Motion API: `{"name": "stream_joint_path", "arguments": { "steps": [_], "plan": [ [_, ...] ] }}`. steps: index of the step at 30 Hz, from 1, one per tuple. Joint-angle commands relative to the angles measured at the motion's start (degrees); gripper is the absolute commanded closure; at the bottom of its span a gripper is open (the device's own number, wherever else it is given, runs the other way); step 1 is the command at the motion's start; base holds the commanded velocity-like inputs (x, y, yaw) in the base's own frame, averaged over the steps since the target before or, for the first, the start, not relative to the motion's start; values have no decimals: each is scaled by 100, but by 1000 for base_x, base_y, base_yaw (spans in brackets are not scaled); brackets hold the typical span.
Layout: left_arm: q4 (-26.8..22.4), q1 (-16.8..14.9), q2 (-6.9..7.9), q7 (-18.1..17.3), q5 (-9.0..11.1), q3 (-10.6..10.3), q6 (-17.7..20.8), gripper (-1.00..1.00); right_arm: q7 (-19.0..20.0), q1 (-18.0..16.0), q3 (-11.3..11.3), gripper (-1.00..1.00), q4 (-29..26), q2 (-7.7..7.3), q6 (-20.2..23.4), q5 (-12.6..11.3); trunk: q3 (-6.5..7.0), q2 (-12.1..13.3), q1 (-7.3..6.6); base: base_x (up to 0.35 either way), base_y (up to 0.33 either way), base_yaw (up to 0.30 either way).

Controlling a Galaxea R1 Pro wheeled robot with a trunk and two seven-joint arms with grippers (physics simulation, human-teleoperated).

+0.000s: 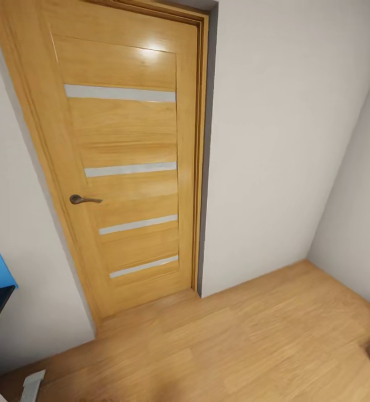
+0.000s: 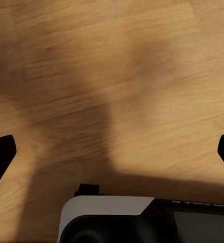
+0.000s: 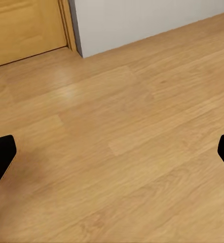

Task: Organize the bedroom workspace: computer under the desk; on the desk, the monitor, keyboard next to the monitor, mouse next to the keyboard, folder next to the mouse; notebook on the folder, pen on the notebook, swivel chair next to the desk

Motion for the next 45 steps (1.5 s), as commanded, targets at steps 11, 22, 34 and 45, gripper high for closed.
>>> {"name": "stream_joint_path", "arguments": {
  "steps": [11, 22, 34, 45],
  "plan": [
    [-8, 6, -2, -6, 33, 38, -9, -100, -19, -3, -1, -100, 3, 4, -29, 8, -6, -4, 1, -14, 0, 287],
    [-2, 1, 1, 4, 32, 41, -5, -100, -415, -4, 7, -100, 3, 7, -25, 8, -6, -4, 1, -46, 0, 289],
    [-25, 2, 321, 11, 92, 155, 4, -100, -421, -5, -3, -100, 180, 5, 14, -35, -6, -4, 1, -1, 0, 290],
    [-61, -41, 480, 12, 1902, 190, 542, -100, -427, -6, -27, -100, 188, 4, 6, -61, -6, -4, 1, 0, 0, 289]
  ]
}}
